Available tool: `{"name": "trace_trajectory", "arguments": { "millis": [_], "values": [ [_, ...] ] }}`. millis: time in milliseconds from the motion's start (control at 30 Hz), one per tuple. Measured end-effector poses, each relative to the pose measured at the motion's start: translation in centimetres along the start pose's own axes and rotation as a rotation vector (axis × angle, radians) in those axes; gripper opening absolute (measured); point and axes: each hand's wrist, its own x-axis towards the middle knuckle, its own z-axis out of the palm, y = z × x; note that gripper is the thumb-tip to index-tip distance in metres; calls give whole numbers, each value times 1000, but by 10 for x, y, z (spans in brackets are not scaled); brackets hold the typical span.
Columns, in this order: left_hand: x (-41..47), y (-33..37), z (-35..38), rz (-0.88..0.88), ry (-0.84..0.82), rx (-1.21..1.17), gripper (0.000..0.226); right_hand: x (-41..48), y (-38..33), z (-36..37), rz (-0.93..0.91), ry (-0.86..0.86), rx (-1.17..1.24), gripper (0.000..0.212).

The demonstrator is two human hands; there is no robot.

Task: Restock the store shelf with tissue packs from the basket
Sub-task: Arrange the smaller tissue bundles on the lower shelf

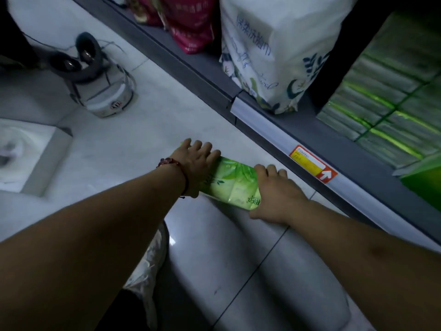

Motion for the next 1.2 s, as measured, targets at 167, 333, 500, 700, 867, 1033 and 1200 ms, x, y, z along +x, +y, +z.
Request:
{"name": "trace_trajectory", "arguments": {
  "millis": [167, 333, 500, 700, 867, 1033, 1200],
  "values": [
    [-78, -30, -73, -69, 243, -54, 122, -65, -13, -97, -61, 160, -127, 114],
    [-175, -44, -147, -207, 573, -163, 119, -154, -31, -180, -64, 356, -177, 119],
    [-250, -32, -192, -494, 899, -791, 126, -224, -37, -229, -55, 590, -57, 118],
    [-278, -1, -216, -271, 823, -2246, 95, -266, -50, -232, -104, 707, 130, 120],
    [-281, 14, -220, -315, 903, -2497, 46, -269, -62, -210, -170, 743, 193, 120],
    [-288, 7, -222, -384, 933, -2595, 41, -273, -83, -209, -103, 748, 831, 127],
    [-289, 2, -223, -338, 902, -2664, 44, -276, -97, -213, -102, 480, 1702, 72]
  ]
}}
